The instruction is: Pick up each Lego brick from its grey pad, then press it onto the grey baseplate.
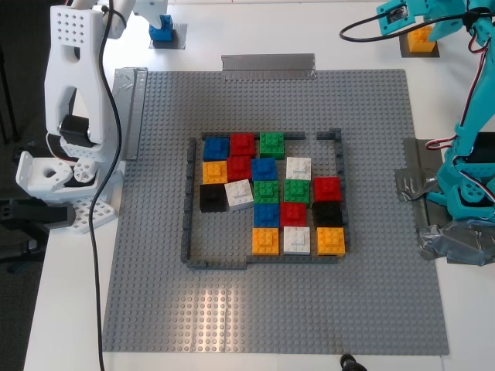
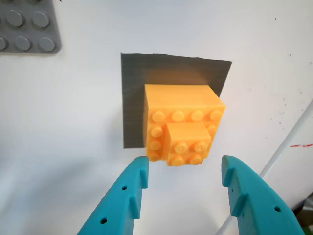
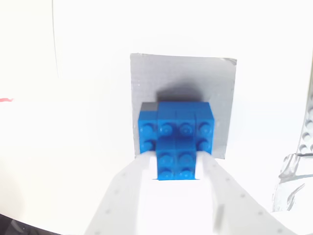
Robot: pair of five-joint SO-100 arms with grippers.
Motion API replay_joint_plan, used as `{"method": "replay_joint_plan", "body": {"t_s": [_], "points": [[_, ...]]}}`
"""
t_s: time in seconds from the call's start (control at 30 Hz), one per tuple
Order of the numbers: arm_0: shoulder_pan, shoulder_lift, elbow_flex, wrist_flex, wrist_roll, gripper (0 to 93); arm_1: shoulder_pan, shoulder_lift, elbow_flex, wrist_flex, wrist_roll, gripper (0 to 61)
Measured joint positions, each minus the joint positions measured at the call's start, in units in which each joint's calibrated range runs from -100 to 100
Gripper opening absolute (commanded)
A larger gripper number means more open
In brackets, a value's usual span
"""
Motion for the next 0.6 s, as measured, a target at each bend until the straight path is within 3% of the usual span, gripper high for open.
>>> {"method": "replay_joint_plan", "body": {"t_s": [0.47, 0.6], "points": [[0.0, 2.6, 0.0, -1.7, -0.2, 16.8, 2.6, -9.5, 0.3, 2.9, -2.3, 0.4], [0.0, 2.6, 0.0, -1.4, 0.1, 16.8, 3.5, -15.3, 5.6, 2.7, -3.2, 0.3]]}}
